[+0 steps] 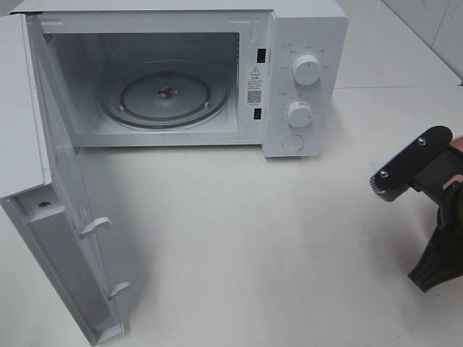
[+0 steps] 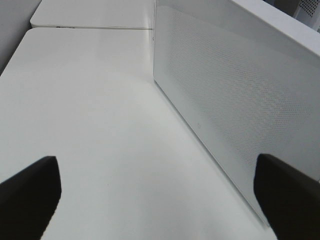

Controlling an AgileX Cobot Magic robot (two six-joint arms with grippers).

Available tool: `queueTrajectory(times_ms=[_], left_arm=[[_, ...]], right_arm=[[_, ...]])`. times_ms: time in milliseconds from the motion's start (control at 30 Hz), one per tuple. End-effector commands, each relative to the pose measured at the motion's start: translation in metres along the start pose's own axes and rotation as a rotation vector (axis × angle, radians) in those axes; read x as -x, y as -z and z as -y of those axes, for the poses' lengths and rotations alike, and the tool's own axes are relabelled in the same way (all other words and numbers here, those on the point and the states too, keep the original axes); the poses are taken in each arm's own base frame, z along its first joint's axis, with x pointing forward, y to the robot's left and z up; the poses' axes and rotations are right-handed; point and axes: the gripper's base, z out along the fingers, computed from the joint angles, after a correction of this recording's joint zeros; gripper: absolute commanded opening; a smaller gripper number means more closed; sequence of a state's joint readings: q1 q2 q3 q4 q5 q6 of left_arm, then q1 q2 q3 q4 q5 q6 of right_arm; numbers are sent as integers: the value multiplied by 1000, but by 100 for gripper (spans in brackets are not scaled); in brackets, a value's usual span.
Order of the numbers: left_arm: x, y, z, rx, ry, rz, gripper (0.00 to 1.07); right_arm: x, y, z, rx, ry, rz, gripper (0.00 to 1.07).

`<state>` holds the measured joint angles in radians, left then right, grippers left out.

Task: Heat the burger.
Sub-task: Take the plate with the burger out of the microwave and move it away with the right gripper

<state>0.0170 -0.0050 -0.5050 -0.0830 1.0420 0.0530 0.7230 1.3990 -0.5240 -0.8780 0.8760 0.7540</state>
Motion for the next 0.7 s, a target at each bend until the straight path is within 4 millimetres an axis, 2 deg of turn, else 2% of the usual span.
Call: queueTrajectory(times_ms=[33,200,267,700], left_arm=[[-1,3,1,-3,9,25,98],[-1,3,1,-3,9,25,98],[-1,3,1,-3,9,25,98],[-1,3,1,-3,9,25,98]], right_arm=[[9,-3,3,-69,-14,-6,0],[20,-16,-2,-77,-61,-49,0],[24,-28,-1,-80,-98,-89,0],[23,-76,4,-49,-158,-182,0]])
